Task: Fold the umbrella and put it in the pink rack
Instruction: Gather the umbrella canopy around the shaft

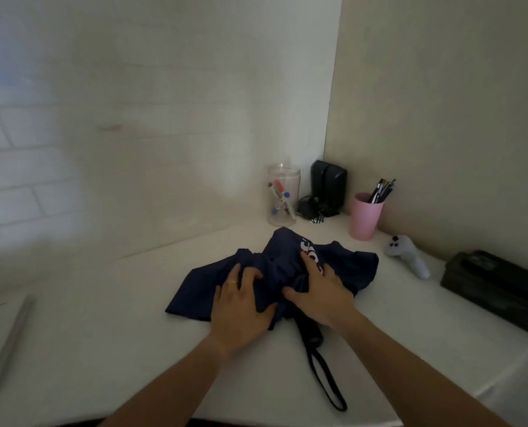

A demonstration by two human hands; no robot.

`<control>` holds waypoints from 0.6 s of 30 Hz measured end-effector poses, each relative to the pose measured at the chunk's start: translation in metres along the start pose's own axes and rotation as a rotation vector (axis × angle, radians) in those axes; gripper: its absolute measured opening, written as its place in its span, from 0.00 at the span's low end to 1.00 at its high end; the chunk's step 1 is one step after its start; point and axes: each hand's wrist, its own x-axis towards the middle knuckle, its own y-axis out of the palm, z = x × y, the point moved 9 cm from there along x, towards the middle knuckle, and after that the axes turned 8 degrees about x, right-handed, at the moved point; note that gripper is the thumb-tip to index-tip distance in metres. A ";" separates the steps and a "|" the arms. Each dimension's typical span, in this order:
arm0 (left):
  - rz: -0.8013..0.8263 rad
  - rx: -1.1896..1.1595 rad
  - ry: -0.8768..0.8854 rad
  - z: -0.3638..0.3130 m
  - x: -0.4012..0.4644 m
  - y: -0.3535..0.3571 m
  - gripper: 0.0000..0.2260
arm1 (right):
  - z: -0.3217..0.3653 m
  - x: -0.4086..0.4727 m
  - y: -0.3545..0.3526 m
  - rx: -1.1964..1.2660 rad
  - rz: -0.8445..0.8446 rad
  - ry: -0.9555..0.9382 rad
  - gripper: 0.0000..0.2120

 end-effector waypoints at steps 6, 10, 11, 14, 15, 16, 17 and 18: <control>-0.006 0.223 -0.233 0.021 -0.023 0.004 0.54 | 0.015 -0.005 0.000 0.088 0.022 0.060 0.59; 0.055 0.298 -0.136 0.013 -0.015 0.010 0.54 | 0.013 -0.003 0.002 0.168 -0.050 0.019 0.57; 0.062 0.308 -0.136 0.013 -0.013 0.010 0.52 | 0.013 -0.002 0.004 0.212 -0.070 0.003 0.55; 0.066 0.293 -0.124 0.012 -0.008 0.013 0.43 | 0.015 0.000 0.009 0.385 -0.126 -0.060 0.47; 0.067 0.276 -0.114 0.010 -0.007 0.014 0.42 | 0.015 0.000 0.010 0.446 -0.149 -0.074 0.44; 0.067 0.260 -0.110 0.011 -0.006 0.016 0.42 | 0.013 0.000 0.012 0.505 -0.167 -0.079 0.41; 0.073 0.232 -0.107 0.012 -0.004 0.018 0.41 | 0.010 0.000 0.015 0.564 -0.180 -0.079 0.40; 0.081 0.193 -0.103 0.014 -0.002 0.021 0.40 | 0.008 0.001 0.017 0.623 -0.188 -0.084 0.39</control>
